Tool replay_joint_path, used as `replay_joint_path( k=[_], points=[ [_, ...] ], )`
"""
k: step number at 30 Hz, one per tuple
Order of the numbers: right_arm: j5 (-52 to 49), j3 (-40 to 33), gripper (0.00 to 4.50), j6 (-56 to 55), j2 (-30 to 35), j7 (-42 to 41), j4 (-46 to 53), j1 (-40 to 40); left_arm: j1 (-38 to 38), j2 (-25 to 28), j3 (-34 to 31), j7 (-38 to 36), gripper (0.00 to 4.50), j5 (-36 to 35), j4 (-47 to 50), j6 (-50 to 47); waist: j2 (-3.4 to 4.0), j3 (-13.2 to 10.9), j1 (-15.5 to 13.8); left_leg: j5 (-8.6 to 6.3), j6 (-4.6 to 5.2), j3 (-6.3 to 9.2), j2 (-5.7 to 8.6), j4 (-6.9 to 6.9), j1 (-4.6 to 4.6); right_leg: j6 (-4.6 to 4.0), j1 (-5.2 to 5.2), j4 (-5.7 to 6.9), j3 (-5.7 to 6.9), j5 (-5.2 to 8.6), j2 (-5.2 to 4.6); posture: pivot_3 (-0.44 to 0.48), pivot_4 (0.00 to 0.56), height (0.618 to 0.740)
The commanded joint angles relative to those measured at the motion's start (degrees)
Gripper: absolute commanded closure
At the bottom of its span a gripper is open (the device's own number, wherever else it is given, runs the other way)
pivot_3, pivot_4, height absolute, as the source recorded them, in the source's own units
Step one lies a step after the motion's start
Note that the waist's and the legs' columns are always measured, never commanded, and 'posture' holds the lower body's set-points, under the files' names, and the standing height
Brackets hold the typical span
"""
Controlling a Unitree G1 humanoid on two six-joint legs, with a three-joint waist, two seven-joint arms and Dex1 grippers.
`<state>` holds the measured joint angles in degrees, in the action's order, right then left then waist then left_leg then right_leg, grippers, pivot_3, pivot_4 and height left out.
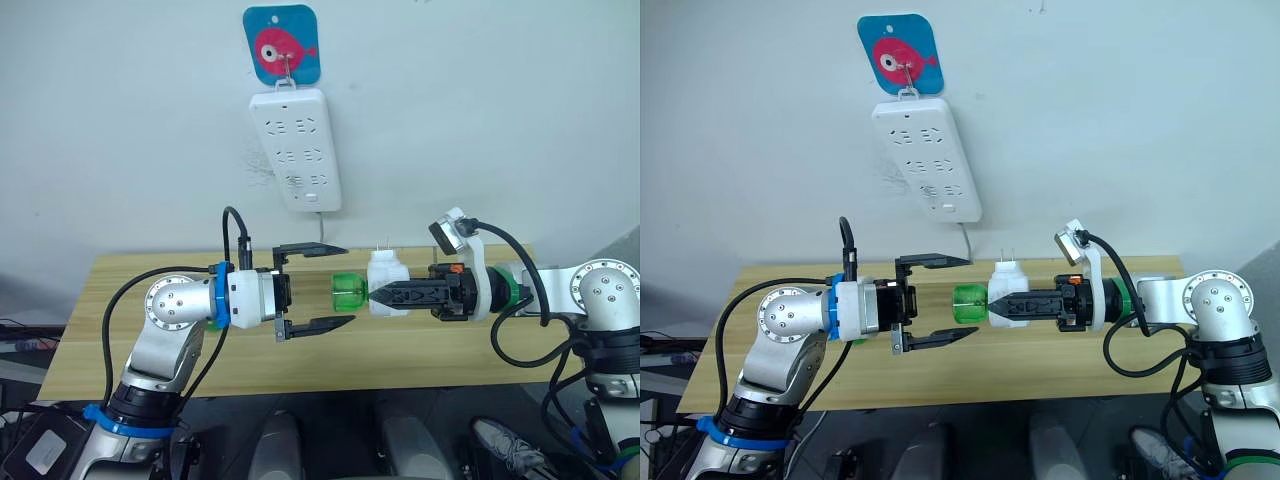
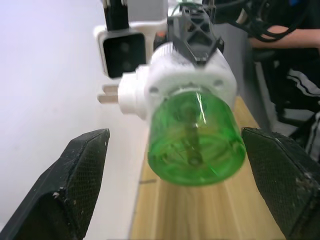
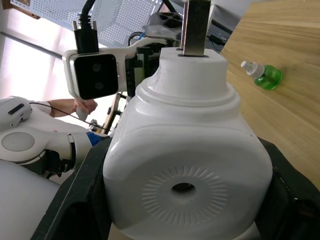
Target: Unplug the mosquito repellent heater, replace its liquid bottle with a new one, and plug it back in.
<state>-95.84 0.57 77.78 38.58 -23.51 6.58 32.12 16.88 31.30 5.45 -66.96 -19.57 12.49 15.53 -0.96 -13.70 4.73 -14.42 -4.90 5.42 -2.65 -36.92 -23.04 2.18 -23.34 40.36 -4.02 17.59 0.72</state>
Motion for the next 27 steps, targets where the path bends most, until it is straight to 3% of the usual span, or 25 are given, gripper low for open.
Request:
replay_joint_path(
  k=[1, 3, 8, 9, 11, 13, 14, 18, 20, 24, 27],
  points=[
    [-2.33, -1.71, 1.43, -1.07, 0.30, 0.04, 1.32, -0.25, 0.72, -0.61, 0.61, 0.35, 0.21, 0.31, -0.57, 2.18, 0.00, 0.00, 0.04, 0.00, 0.00, 0.01, 0.00, 0.01, 0.00, 0.00, 0.00, 0.00, 0.01, 0.00, 0.00, -0.115, 0.208, 0.725],
    [-2.46, -1.68, 1.43, -1.19, 0.30, 0.21, 1.62, -0.43, 1.78, -1.23, 1.00, 1.15, 0.60, -0.19, -0.13, 1.40, 0.00, 0.00, 0.06, 0.00, 0.00, 0.01, -0.01, 0.01, 0.00, 0.00, 0.00, 0.00, 0.01, 0.00, 0.01, -0.116, 0.209, 0.725],
    [-2.66, -1.40, 1.43, -1.68, 0.47, 0.62, 2.34, -0.88, 2.08, 1.10, 0.24, -0.24, 2.13, -2.44, 1.71, -1.85, 0.00, 0.00, 0.12, 0.00, 0.00, 0.00, 0.00, 0.00, 0.00, 0.00, 0.01, 0.00, 0.00, 0.00, 0.00, -0.113, 0.212, 0.725],
    [-2.70, -1.35, 1.43, -1.77, 0.53, 0.70, 2.50, -0.99, 2.35, 1.73, 0.04, -0.13, 2.23, -3.24, 2.42, -3.79, 0.00, -0.01, 0.17, 0.00, 0.00, 0.01, -0.01, 0.01, 0.00, 0.00, 0.01, 0.00, 0.02, 0.00, 0.01, -0.112, 0.211, 0.725],
    [-2.25, -1.23, 1.43, -1.77, 0.73, 0.39, 3.04, -1.20, 3.54, 4.96, 0.37, 0.94, 2.23, -6.59, 4.22, -15.90, 0.00, -0.01, 0.21, 0.00, 0.00, 0.04, -0.02, 0.03, 0.01, 0.00, 0.01, 0.00, 0.03, 0.00, 0.02, -0.106, 0.211, 0.725],
    [-1.36, -0.93, 1.43, -1.59, 1.06, -0.46, 3.93, -1.34, 5.70, 8.98, -0.81, 5.79, 2.23, -18.84, 4.92, -39.22, -0.02, -0.03, 0.31, 0.00, 0.00, 0.12, -0.02, 0.02, -0.01, 0.00, 0.01, 0.02, 0.08, 0.00, 0.03, -0.101, 0.209, 0.725],
    [-1.00, -0.78, 1.43, -1.57, 1.20, -0.81, 4.26, -1.36, 6.56, 10.03, -1.50, 7.59, 2.23, -23.23, 5.06, -46.53, -0.01, -0.03, 0.32, 0.00, 0.01, 0.14, -0.02, 0.01, -0.01, 0.01, 0.01, 0.03, 0.09, 0.00, 0.03, -0.101, 0.209, 0.725],
    [-0.16, -0.30, 1.43, -1.39, 1.69, -1.98, 5.44, -1.55, 12.72, 16.37, -2.84, 3.68, 2.23, -37.97, 0.08, -68.54, -0.07, -0.16, 0.54, 0.00, 0.01, 0.20, -0.03, -0.01, 0.01, 0.10, 0.02, 0.06, 0.16, 0.06, 0.07, -0.104, 0.212, 0.725],
    [0.28, -0.03, 1.44, -1.40, 2.04, -2.65, 6.10, -1.68, 14.57, 17.49, -2.78, 2.29, 2.23, -39.22, -1.05, -71.07, -0.05, -0.17, 0.55, 0.00, 0.01, 0.24, -0.03, 0.01, 0.02, 0.23, 0.02, 0.05, 0.21, 0.14, 0.09, -0.104, 0.213, 0.725],
    [0.03, 0.13, 1.44, -1.85, 2.26, -2.70, 6.66, -2.05, 14.07, 16.74, -2.17, 3.11, 2.23, -34.51, 0.95, -66.29, -0.05, -0.18, 0.34, 0.00, 0.01, 0.22, -0.04, 0.06, 0.00, 0.01, 0.02, -0.04, 0.20, 0.01, 0.07, -0.103, 0.214, 0.725],
    [-0.35, 0.17, 1.44, -2.21, 2.26, -2.31, 6.38, -2.05, 11.42, 17.51, -0.13, 1.51, 1.18, -28.39, 3.11, -59.84, -0.04, -0.18, 0.29, 0.00, 0.00, 0.20, -0.04, 0.10, 0.01, 0.00, 0.02, -0.09, 0.18, 0.01, 0.06, -0.103, 0.216, 0.725]
  ],
)
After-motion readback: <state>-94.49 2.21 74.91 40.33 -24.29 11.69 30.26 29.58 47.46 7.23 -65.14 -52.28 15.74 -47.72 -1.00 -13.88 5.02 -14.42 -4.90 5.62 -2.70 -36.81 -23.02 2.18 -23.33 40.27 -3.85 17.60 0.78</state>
